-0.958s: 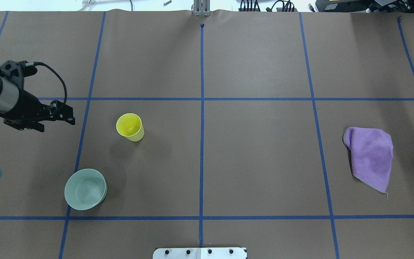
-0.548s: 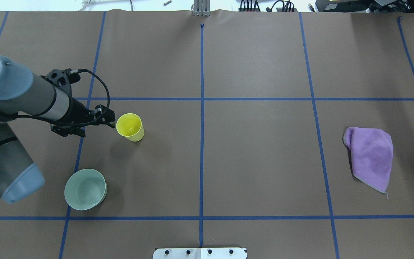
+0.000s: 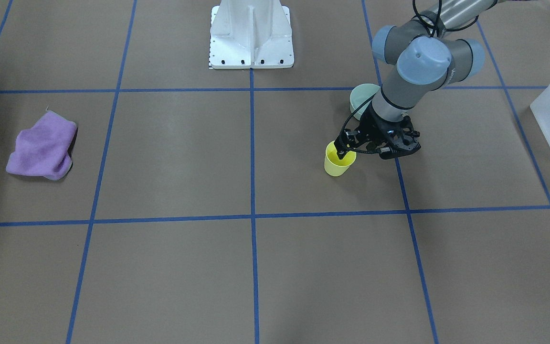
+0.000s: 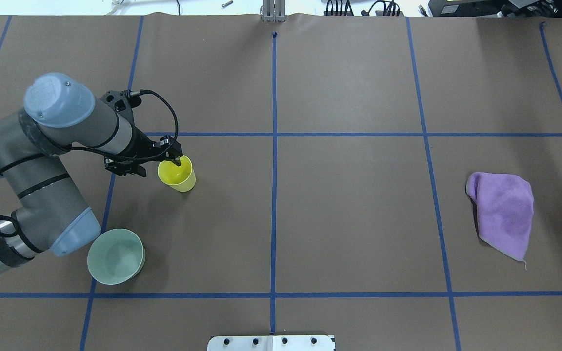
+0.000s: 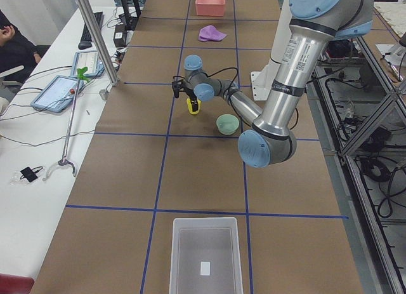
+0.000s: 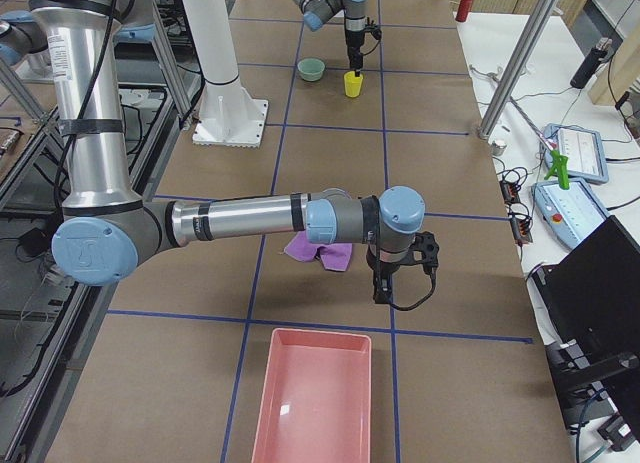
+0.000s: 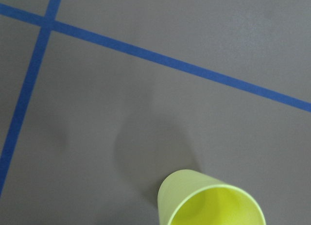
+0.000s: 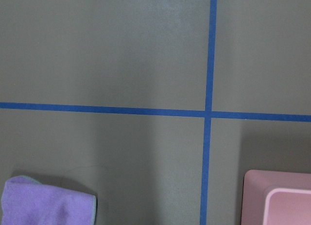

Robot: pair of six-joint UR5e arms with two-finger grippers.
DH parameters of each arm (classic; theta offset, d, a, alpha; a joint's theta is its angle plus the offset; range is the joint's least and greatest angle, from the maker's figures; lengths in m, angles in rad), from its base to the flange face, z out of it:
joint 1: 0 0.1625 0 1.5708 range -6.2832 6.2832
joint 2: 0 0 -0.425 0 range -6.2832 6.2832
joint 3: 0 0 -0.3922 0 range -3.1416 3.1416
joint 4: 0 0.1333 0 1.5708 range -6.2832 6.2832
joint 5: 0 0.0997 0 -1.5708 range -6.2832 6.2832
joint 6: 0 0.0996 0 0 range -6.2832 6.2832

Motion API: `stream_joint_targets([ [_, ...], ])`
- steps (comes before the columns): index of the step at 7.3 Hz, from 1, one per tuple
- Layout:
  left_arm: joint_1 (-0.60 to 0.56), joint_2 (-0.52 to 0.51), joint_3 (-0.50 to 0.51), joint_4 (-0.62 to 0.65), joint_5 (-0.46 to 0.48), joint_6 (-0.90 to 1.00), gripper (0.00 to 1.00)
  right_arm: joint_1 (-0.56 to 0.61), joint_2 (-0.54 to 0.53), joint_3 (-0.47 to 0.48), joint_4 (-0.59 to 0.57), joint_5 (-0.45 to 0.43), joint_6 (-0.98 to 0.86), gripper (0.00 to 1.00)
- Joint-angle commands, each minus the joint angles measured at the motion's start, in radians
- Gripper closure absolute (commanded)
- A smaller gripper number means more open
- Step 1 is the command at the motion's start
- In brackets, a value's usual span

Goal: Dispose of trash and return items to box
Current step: 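Reach the left gripper toward the yellow cup and close around it, then lift the yellow cup with the left gripper while the right reaches for the cloth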

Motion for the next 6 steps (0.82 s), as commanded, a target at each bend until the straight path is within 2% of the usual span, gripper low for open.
stream_joint_targets([
  [1,0.026,-0.004,0.04,-0.024,0.017,0.001,0.37,-0.007,0.0,-0.001,0.0,0.021,-0.001,0.0],
  [2,0.039,-0.005,0.04,-0.024,0.023,0.001,0.61,-0.011,0.0,0.005,0.0,0.03,-0.001,0.0],
  [3,0.039,-0.007,0.031,-0.02,0.022,0.001,1.0,-0.014,0.0,0.007,0.0,0.041,-0.001,0.0],
  [5,0.031,-0.001,-0.03,-0.001,-0.028,-0.003,1.0,-0.039,0.002,0.01,0.001,0.056,-0.001,0.0],
  [6,-0.015,-0.001,-0.061,0.022,-0.109,-0.005,1.0,-0.062,0.002,0.027,0.002,0.063,0.0,0.0],
])
